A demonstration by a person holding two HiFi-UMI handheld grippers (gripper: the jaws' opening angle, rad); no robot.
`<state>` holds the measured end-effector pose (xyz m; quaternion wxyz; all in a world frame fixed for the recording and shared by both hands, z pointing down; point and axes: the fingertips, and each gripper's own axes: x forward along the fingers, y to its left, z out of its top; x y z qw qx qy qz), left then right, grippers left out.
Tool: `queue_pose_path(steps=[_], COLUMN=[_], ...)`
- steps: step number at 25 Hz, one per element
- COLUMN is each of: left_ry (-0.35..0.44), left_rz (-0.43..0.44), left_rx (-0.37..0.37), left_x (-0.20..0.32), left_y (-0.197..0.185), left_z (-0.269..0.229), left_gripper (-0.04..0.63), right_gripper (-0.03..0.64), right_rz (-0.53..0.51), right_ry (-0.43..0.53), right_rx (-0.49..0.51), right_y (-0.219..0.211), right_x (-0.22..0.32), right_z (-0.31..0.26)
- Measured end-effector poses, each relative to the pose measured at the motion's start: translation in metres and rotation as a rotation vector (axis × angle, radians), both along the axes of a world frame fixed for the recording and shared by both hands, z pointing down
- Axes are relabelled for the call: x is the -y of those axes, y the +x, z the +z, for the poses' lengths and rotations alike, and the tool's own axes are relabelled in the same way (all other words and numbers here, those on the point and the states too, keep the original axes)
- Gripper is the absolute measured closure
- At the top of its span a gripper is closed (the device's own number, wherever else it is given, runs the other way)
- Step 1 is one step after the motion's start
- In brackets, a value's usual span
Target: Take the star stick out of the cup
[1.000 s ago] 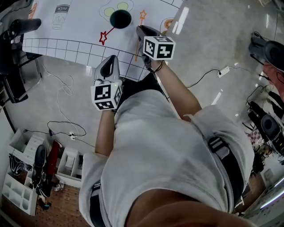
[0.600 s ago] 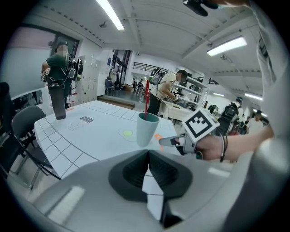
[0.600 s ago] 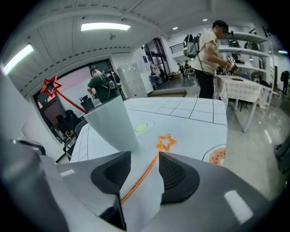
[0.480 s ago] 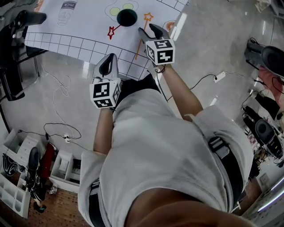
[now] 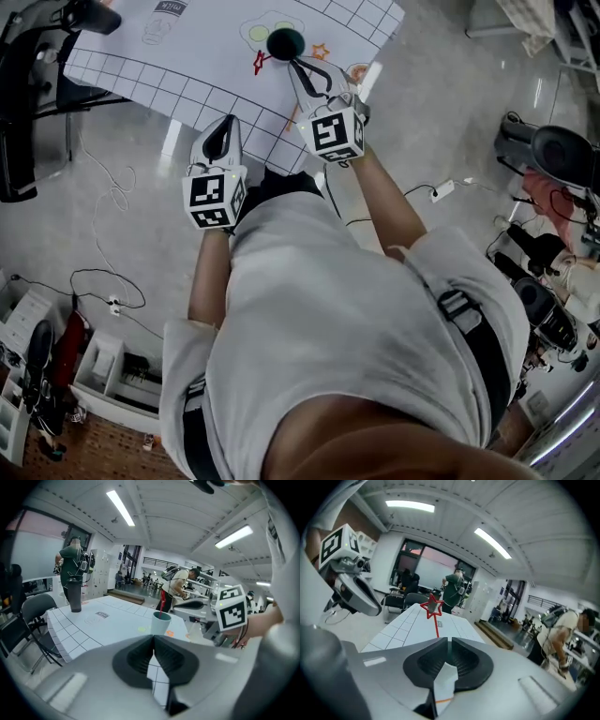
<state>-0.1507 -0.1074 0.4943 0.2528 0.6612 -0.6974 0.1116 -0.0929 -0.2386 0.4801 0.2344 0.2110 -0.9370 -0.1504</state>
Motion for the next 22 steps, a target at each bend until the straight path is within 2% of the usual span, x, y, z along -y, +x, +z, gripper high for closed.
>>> queue_pose_path(steps=[4, 7, 10, 13, 22], left_ry=[0.008, 0.011, 0.012, 0.015, 0.063], left_rz=[-0.055, -0.106, -0.151, -0.184, -0.189], left_rx=[0.011, 0.018, 0.024, 0.024, 0.035], left_x=[-0.017, -0.031, -0.045, -0.057, -0.063], left_y=[-0.017, -0.030, -0.043, -0.053, -0.053], left_z=[-0.005, -0.009, -0.010, -0.012, -0.025], left_gripper=[0.592, 0.592, 0.592, 0.592, 0.592], right_gripper=[0.493, 0.488, 0.501, 0.583, 0.598], right_rz=[-0.128, -0.181, -0.179, -0.161, -0.132], right_ry=[0.150, 0.194, 0.177, 0.179, 0.187], right_rx=[-0.160, -0.231, -0.230, -0.209, -0.112], right_y=[-0.023, -0.039, -0.051, -0.059, -0.061], right_x=[-0.009, -0.013, -0.013, -0.014, -0.017], right_z=[0.009, 0.020, 0.022, 0.017, -0.018])
